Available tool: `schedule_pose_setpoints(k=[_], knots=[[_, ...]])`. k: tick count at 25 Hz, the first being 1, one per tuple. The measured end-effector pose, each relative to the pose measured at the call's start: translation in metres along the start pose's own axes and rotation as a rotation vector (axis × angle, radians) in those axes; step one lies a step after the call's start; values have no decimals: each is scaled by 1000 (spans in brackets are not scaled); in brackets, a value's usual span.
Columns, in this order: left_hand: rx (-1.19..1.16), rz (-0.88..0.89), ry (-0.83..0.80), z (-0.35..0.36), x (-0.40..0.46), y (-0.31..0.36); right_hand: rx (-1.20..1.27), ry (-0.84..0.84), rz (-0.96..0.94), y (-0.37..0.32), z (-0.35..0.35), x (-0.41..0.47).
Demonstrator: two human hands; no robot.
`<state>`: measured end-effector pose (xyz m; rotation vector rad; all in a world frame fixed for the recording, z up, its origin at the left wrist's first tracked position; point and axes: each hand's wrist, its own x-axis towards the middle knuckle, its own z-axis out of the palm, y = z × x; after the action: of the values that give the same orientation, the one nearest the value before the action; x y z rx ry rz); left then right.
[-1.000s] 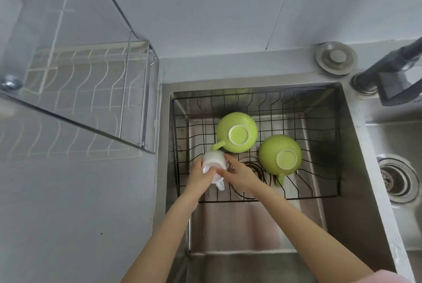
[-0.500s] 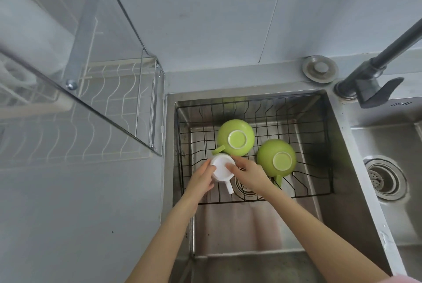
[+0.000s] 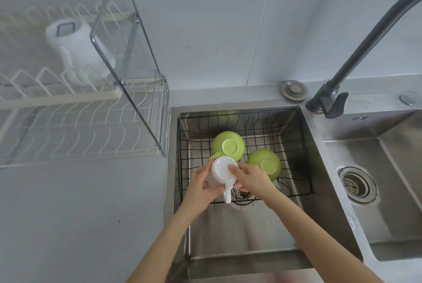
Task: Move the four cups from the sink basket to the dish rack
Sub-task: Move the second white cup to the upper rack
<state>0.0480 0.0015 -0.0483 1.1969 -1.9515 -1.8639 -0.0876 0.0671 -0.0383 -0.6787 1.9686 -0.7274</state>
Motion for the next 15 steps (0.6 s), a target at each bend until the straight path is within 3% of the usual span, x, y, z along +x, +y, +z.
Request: schedule_pose_setpoints(k=[7, 15], knots=[[53, 120, 111, -5, -26, 16, 17, 74, -119, -10, -10, -38], [71, 239, 106, -11, -56, 42, -191, 152, -509, -12, -28, -84]])
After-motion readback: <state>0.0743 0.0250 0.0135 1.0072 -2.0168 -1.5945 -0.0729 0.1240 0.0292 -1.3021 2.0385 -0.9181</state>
